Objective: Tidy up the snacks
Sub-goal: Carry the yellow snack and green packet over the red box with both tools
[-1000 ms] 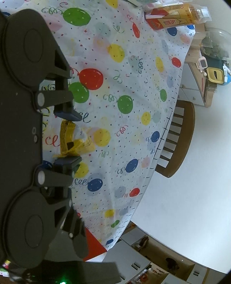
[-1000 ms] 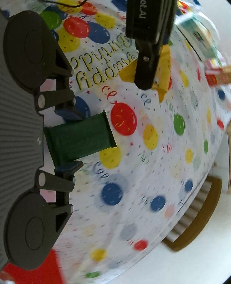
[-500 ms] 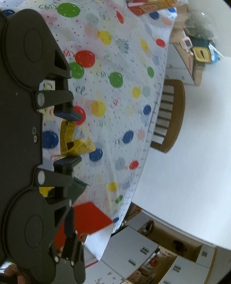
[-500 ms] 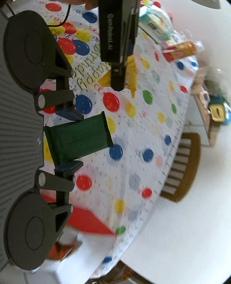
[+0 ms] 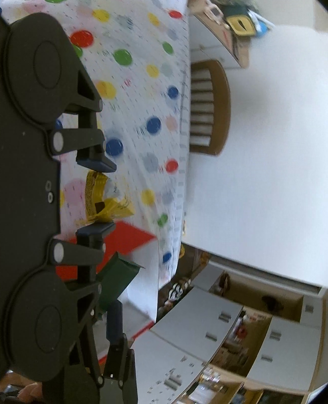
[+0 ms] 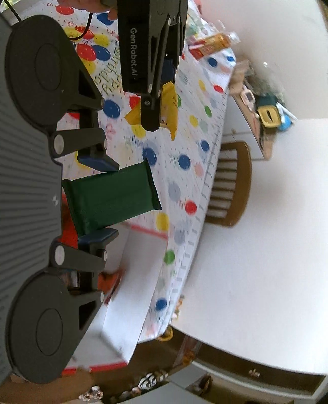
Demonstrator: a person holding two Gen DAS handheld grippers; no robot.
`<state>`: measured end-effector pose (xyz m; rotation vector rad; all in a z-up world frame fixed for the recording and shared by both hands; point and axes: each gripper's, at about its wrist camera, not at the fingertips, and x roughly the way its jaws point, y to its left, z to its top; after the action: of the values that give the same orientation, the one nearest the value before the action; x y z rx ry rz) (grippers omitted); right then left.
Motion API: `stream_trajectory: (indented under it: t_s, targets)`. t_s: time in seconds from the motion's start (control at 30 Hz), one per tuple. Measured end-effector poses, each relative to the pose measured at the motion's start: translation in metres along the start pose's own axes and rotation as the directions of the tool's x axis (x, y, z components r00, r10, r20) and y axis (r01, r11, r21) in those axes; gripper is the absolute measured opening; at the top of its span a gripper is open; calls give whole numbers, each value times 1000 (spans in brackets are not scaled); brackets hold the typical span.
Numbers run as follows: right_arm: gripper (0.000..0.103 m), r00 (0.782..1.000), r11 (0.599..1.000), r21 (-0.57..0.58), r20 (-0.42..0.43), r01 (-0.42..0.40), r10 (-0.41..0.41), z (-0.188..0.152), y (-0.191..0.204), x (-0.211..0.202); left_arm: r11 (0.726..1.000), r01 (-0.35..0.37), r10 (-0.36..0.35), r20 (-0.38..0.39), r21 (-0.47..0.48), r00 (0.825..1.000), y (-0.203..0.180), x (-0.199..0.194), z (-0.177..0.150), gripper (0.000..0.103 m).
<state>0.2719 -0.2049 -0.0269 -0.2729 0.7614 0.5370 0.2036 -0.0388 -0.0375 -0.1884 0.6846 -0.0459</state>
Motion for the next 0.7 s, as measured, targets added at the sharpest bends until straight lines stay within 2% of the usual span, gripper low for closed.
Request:
stream_trajectory:
  t_s: [0.43,0.7]
  targets:
    - [49,996,993,94,27,77,-80,-36,-90,-35,991,69,-68,-15,117,998,-98,18,14,40]
    - [49,990,981,134,-9,137,-137,-57,-146,-25,981,67,-54,-75,181,996,-142,52,6,40]
